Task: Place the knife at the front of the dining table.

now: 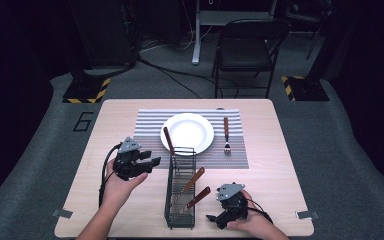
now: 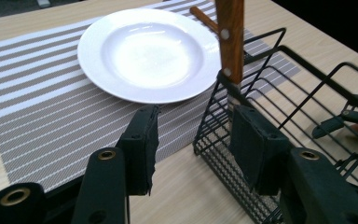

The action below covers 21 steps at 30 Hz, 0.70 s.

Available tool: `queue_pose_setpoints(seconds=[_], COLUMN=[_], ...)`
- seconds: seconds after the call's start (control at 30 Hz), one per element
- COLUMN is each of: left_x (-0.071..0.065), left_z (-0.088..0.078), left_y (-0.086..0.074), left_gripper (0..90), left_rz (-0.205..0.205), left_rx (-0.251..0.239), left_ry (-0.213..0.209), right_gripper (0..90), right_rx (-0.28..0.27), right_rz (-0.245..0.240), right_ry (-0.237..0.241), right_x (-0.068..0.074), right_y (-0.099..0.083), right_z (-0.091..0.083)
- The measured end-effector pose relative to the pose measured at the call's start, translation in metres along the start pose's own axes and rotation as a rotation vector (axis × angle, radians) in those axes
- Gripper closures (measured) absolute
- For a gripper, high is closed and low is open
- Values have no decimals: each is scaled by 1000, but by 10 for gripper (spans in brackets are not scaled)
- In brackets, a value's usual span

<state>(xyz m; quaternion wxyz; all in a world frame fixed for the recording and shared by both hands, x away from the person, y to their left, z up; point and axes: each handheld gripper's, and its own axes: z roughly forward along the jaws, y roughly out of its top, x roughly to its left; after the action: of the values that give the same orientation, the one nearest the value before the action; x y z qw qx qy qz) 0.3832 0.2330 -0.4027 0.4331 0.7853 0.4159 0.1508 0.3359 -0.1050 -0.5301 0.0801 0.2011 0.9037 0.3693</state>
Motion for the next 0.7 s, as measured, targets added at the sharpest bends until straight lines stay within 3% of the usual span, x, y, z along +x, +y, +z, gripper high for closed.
queue_pose_setpoints(seconds=[0.47,0.7], left_x=[-11,-13], left_z=[18,24], left_y=[13,18], left_gripper=[541,548], left_rz=[-11,-15], left_rx=[-8,-10], left_ry=[-36,-26], right_gripper=[0,0], right_rx=[0,0], right_rz=[0,0], right_ry=[0,0], right_x=[0,0], right_y=[0,0], right_z=[0,0])
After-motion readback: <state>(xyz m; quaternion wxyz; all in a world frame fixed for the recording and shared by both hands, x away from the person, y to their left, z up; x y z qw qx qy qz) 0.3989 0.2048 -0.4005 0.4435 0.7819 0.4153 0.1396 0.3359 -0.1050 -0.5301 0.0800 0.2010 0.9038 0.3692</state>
